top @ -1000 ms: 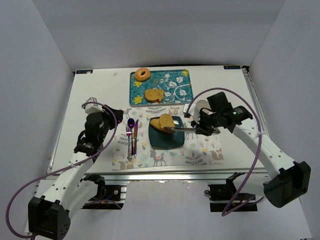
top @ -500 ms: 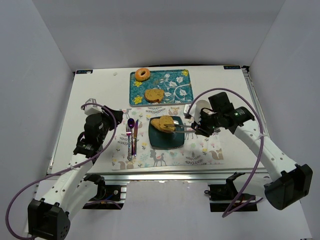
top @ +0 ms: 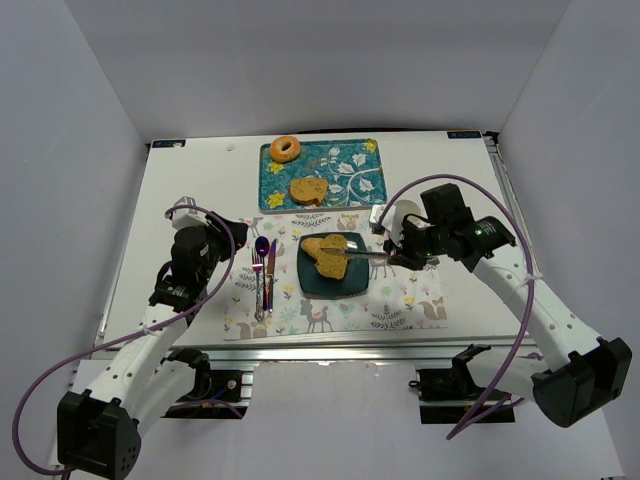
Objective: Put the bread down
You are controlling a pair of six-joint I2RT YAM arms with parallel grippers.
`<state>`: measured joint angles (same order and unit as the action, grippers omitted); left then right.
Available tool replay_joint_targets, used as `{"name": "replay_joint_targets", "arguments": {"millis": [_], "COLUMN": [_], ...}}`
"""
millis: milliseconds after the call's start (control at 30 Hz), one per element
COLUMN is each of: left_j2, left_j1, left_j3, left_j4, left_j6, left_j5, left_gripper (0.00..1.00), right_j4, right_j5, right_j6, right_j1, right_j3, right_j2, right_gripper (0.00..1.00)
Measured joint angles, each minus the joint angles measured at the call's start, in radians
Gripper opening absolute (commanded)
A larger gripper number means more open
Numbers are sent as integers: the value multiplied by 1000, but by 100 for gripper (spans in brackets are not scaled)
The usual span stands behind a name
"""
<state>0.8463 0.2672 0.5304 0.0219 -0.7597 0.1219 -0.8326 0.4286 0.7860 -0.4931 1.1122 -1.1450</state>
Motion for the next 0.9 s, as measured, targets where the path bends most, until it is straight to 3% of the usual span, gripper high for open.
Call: {"name": "replay_joint_targets", "arguments": {"millis": [33,133,233,300,367,467,567,667,900], "left_j2": [0,0,0,0,0,0,0,1,17], "left_j1": [0,0,0,0,0,0,0,0,0], "left_j3": [0,0,0,0,0,0,0,0,0], "left_j4": [0,0,0,0,0,0,-4,-14,-26], "left_j6": [0,0,1,1,2,5,7,9,11], "left_j5": [0,-2,-3,-3,-4,-7,-13,-20,-30], "left_gripper": [57,55,50,41,31,24,26,33,50], "right_j4": [10,60,149,225,316,471,565,631,727], "right_j5": [-2,-21,-60,-97,-139,-203,-246,-258,-271], "right_j6": [-18,-112,-244,-348,-459,-618,-731,-773,-755], "right_j1": [0,3,30,80,165,349,522,626,665], "right_j3": [2,15,33,38,35,3,-34,-81,-235], "right_j2": [0,-7,-22,-30,-35,-48,-121,-238,-421], "right_gripper": [16,0,0,0,0,0,0,0,2]}}
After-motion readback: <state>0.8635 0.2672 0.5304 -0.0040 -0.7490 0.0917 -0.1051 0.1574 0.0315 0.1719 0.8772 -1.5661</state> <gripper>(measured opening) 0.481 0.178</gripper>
